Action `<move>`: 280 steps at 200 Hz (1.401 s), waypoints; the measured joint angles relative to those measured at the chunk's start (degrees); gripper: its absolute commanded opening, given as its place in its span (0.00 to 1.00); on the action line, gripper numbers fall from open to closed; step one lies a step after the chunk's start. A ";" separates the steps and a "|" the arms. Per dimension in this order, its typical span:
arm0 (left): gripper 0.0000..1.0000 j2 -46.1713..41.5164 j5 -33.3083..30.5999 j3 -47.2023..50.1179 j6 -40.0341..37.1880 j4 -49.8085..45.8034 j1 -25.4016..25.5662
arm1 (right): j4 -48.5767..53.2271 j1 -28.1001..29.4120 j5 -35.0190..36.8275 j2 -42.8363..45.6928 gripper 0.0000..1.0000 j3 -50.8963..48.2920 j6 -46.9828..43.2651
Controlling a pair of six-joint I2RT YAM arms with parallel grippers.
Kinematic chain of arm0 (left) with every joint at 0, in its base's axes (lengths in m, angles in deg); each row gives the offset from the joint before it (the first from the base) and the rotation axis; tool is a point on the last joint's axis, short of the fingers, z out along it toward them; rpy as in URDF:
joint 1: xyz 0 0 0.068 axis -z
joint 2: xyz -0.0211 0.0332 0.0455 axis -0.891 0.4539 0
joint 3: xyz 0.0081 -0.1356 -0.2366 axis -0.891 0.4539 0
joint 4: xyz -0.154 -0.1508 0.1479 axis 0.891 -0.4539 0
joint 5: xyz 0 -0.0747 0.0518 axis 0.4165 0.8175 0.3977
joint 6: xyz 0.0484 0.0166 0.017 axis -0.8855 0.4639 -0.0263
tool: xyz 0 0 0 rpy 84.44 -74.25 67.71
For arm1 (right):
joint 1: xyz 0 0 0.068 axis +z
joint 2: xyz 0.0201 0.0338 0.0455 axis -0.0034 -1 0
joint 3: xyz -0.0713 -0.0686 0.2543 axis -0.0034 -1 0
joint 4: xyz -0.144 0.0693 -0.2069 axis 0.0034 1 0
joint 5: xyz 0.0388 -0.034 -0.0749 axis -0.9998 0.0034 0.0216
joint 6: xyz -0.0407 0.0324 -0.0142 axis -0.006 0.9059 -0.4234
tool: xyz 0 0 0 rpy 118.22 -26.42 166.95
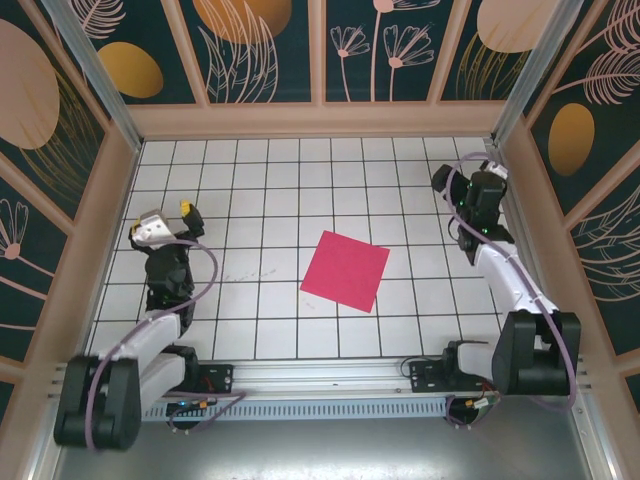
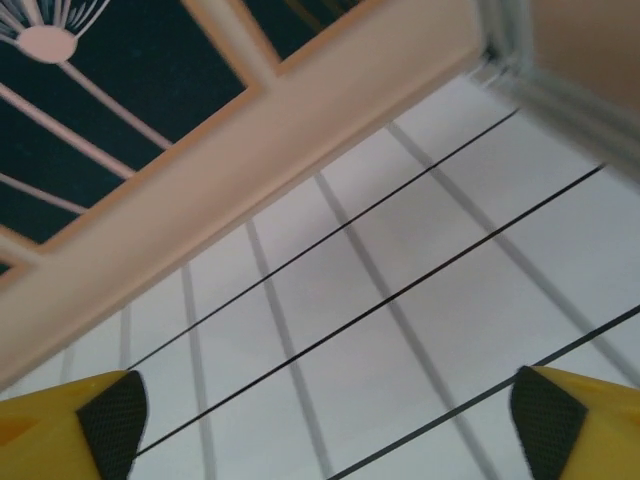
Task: Fold a paper plane with a square sheet of paper (pick it up from the middle)
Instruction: Rotate the square sheet of paper at the center of the table.
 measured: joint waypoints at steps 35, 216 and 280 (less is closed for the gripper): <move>0.99 -12.07 0.37 -5.33 16.11 -19.63 -0.02 | 7.96 5.49 -9.97 -4.37 0.90 1.64 5.46; 0.99 3.96 31.61 -15.74 32.65 -40.83 7.26 | 19.76 34.62 -10.88 -31.10 0.83 19.56 16.52; 0.99 4.09 31.47 -14.53 33.51 -41.18 9.31 | 19.71 34.86 -11.23 -37.27 0.81 20.41 17.53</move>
